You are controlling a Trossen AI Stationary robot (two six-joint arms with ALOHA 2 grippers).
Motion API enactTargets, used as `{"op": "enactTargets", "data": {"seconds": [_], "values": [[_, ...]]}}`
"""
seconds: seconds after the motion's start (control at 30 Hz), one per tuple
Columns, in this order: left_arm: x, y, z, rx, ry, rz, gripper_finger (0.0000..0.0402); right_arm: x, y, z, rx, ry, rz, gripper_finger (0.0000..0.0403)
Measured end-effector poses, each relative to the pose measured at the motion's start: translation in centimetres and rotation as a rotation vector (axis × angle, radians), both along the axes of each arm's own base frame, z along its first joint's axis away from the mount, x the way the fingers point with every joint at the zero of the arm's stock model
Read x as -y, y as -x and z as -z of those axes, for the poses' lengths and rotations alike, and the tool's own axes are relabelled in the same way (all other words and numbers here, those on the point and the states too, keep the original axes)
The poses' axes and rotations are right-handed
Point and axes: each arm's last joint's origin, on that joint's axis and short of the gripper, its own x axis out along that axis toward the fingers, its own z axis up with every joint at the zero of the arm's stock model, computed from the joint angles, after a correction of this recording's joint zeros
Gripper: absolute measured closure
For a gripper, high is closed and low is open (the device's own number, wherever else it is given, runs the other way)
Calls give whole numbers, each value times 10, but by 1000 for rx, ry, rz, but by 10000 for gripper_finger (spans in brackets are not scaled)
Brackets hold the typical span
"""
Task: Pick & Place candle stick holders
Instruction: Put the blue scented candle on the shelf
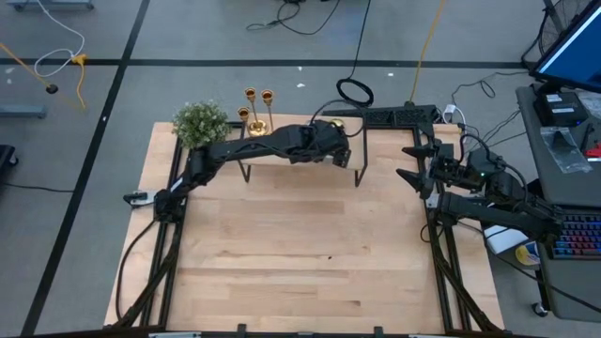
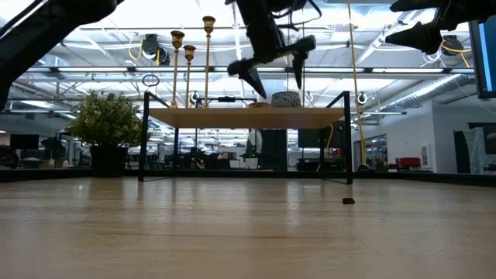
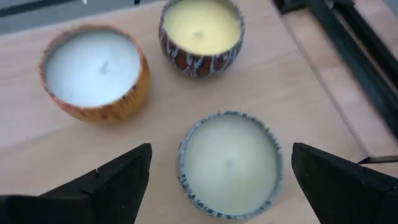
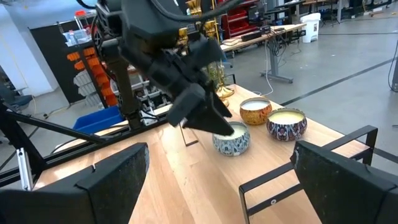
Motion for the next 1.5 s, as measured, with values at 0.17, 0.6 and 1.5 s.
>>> {"op": "enactTargets", "data": {"seconds": [0.17, 0.6, 1.5], "values": [[11, 7, -16, 20, -28, -5, 15, 0, 0, 0, 0, -1, 0, 23], [53, -16, -47, 290, -104, 236, 26, 0, 0, 0, 0, 2, 0, 23], [64, -36, 1, 171, -113, 224, 18, 0, 0, 0, 0, 7, 0, 23]]}}
